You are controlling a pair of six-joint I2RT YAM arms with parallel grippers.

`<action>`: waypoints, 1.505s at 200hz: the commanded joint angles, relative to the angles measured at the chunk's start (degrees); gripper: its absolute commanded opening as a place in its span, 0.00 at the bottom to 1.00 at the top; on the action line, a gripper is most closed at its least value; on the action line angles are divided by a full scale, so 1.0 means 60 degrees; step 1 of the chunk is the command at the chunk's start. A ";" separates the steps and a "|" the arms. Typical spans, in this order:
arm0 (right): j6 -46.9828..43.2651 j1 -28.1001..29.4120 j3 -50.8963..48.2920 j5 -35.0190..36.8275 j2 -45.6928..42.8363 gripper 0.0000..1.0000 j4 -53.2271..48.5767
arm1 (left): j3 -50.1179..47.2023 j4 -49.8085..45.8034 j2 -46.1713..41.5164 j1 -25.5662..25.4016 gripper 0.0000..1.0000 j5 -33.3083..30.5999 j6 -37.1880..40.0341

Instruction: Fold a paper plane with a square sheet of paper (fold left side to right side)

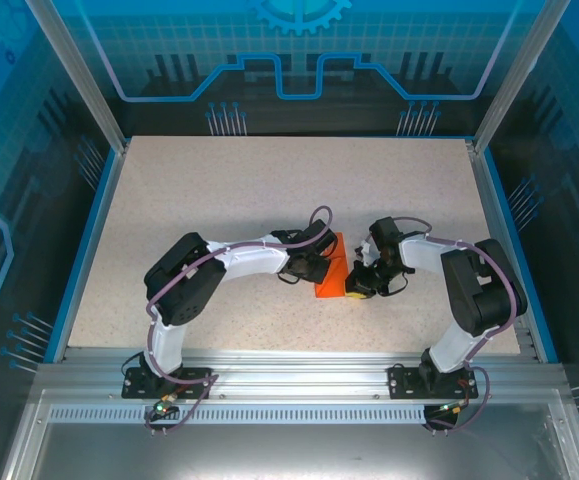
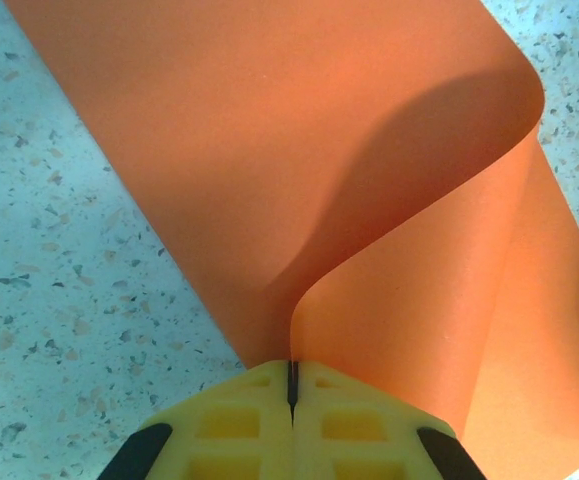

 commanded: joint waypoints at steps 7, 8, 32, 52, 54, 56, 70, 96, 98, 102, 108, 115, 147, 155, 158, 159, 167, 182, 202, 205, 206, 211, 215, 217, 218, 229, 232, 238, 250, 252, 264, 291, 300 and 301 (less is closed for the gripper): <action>-0.0083 0.0251 -0.0065 0.0660 0.0451 0.10 -0.0096 | 0.0218 -0.0272 0.0228 0.0089 0.00 -0.0183 0.0215; -0.0086 0.0251 -0.0065 0.0659 0.0452 0.10 -0.0098 | 0.0207 -0.0276 0.0229 0.0096 0.00 -0.0183 0.0216; -0.0089 0.0251 -0.0056 0.0664 0.0453 0.10 -0.0098 | 0.0208 -0.0259 0.0288 0.0088 0.00 -0.0156 0.0200; -0.0133 0.0251 -0.0022 0.0533 0.0374 0.11 -0.0086 | 0.0164 -0.0242 0.0304 0.0098 0.00 -0.0111 0.0177; -0.0152 0.0240 -0.0006 0.0499 0.0367 0.11 -0.0086 | 0.0143 -0.0234 0.0304 0.0102 0.00 -0.0121 0.0170; -0.0179 0.0226 0.0009 0.0472 0.0347 0.11 -0.0097 | 0.0135 -0.0236 0.0304 0.0103 0.00 -0.0109 0.0172; -0.0272 0.0116 0.0114 0.0314 0.0134 0.12 -0.0165 | 0.0092 -0.0228 0.0304 0.0085 0.00 -0.0080 0.0173; -0.0338 -0.0205 0.0310 -0.0161 -0.0410 0.13 -0.0239 | 0.0038 -0.0153 0.0304 0.0082 0.00 0.0029 0.0158; -0.0335 -0.0229 0.0315 -0.0202 -0.0451 0.13 -0.0252 | 0.0039 -0.0161 0.0304 0.0083 0.00 0.0031 0.0158; -0.0319 -0.0257 0.0363 -0.0263 -0.0514 0.13 -0.0237 | 0.0042 -0.0156 0.0304 0.0088 0.00 0.0036 0.0145; -0.0265 -0.0300 0.0417 -0.0339 -0.0588 0.13 -0.0208 | 0.0027 -0.0154 0.0304 0.0088 0.00 0.0043 0.0142; -0.0170 -0.0332 0.0500 -0.0436 -0.0627 0.13 -0.0145 | 0.0029 -0.0145 0.0304 0.0088 0.00 0.0051 0.0144; 0.0755 -0.0335 0.0829 -0.0851 -0.0341 0.11 0.0794 | 0.0013 -0.0137 0.0303 0.0081 0.00 0.0078 0.0158; 0.1028 -0.0300 0.0829 -0.0928 -0.0204 0.11 0.1090 | 0.0007 -0.0135 0.0304 0.0088 0.00 0.0098 0.0155; 0.1123 -0.0279 0.0829 -0.0930 -0.0142 0.11 0.1206 | 0.0007 -0.0138 0.0304 0.0088 0.00 0.0101 0.0158; 0.1153 -0.0278 0.0961 -0.0927 -0.0123 0.11 0.1241 | 0.0006 -0.0136 0.0304 0.0081 0.00 0.0098 0.0158; 0.1355 -0.0222 0.1195 -0.0904 0.0040 0.10 0.1429 | 0.0011 -0.0130 0.0304 0.0070 0.00 0.0122 0.0156; 0.1609 -0.0139 0.1417 -0.0862 0.0373 0.10 0.1652 | 0.0019 -0.0120 0.0303 0.0074 0.00 0.0139 0.0173; 0.1812 -0.0050 0.1579 -0.0894 0.0673 0.11 0.1891 | 0.0046 -0.0121 0.0294 0.0067 0.00 0.0159 0.0187; 0.1814 -0.0037 0.1608 -0.0893 0.0717 0.10 0.1892 | 0.0037 -0.0120 0.0297 0.0073 0.00 0.0167 0.0188; 0.1821 -0.0032 0.1628 -0.0894 0.0731 0.10 0.1892 | 0.0043 -0.0127 0.0300 0.0073 0.00 0.0160 0.0188; 0.1814 0.0002 0.1689 -0.0894 0.0797 0.11 0.1882 | 0.0037 -0.0120 0.0303 0.0072 0.00 0.0164 0.0182; 0.1814 0.0022 0.1718 -0.0884 0.0844 0.10 0.1861 | 0.0037 -0.0115 0.0303 0.0077 0.00 0.0164 0.0186; 0.1814 0.0038 0.1748 -0.0890 0.0883 0.10 0.1863 | 0.0038 -0.0111 0.0304 0.0067 0.00 0.0167 0.0180; 0.1821 0.0056 0.1757 -0.0885 0.0895 0.10 0.1863 | 0.0044 -0.0108 0.0304 0.0063 0.00 0.0160 0.0191; 0.1829 0.0139 0.1851 -0.0866 0.1010 0.11 0.1859 | 0.0058 -0.0109 0.0304 0.0050 0.00 0.0168 0.0200; 0.1840 0.0158 0.1874 -0.0866 0.1043 0.10 0.1862 | 0.0061 -0.0116 0.0304 0.0060 0.00 0.0168 0.0202; 0.1843 0.0205 0.1896 -0.0851 0.1105 0.10 0.1895 | 0.0060 -0.0115 0.0304 0.0060 0.00 0.0168 0.0216; 0.1853 0.0264 0.1941 -0.0843 0.1206 0.11 0.1896 | 0.0068 -0.0156 0.0304 0.0055 0.00 0.0168 0.0242; 0.1846 0.0265 0.1953 -0.0838 0.1216 0.10 0.1889 | 0.0083 -0.0162 0.0304 0.0051 0.00 0.0168 0.0245; 0.1836 0.0306 0.1957 -0.0785 0.1295 0.11 0.1854 | 0.0113 -0.0177 0.0311 0.0046 0.00 0.0166 0.0249; 0.1629 0.0324 0.1990 -0.0499 0.1430 0.10 0.1603 | 0.0154 -0.0231 0.0304 0.0048 0.00 0.0125 0.0266; 0.1532 0.0324 0.2001 -0.0385 0.1466 0.10 0.1492 | 0.0165 -0.0230 0.0304 0.0047 0.00 0.0113 0.0273; 0.1519 0.0324 0.2001 -0.0369 0.1472 0.10 0.1480 | 0.0166 -0.0233 0.0304 0.0053 0.00 0.0111 0.0267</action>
